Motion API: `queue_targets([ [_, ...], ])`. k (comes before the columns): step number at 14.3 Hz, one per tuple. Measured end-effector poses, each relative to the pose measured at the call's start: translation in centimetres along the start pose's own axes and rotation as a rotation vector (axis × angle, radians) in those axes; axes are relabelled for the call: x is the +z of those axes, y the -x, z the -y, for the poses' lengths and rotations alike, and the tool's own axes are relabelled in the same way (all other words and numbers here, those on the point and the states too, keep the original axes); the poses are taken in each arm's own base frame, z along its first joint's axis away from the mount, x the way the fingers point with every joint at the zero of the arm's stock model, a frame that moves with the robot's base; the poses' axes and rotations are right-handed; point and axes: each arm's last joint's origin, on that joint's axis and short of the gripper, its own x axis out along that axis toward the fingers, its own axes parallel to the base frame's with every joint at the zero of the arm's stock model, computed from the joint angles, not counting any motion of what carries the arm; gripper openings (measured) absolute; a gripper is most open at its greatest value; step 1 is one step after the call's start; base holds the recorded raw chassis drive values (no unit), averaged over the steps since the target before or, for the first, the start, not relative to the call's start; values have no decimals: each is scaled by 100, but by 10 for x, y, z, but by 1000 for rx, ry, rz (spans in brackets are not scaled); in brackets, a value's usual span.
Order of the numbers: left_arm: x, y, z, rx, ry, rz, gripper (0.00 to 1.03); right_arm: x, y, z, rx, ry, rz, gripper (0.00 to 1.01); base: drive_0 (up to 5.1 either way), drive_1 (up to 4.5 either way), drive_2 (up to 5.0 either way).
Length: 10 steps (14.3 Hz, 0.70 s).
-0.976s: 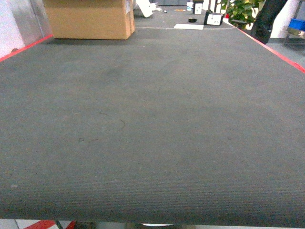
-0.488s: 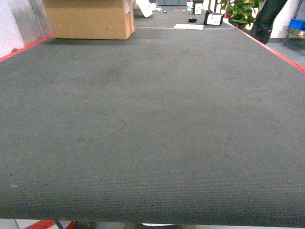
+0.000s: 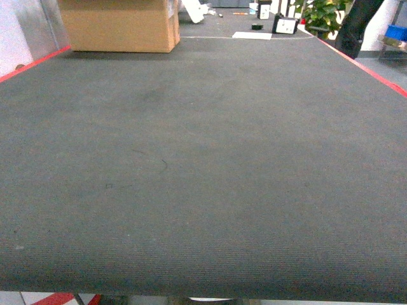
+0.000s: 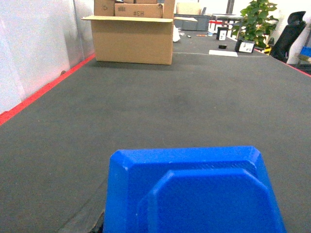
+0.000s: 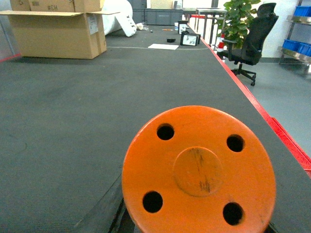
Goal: Sort blue parts and orange caps into right shelf containers
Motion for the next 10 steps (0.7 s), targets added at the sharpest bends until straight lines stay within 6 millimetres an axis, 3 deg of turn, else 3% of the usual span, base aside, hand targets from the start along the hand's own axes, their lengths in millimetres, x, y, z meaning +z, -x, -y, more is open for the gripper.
queue_targets([
  [5, -20, 13, 0, 0, 0, -27, 44, -12, 6, 0, 0, 0, 1, 44, 0, 0, 0],
  [9, -21, 14, 0, 3, 0, 15, 44, -27, 18, 0, 0, 0, -39, 44, 0, 0, 0],
  [10, -28, 13, 0, -2, 1, -12, 44, -21, 19, 0, 0, 1, 34, 44, 0, 0, 0],
])
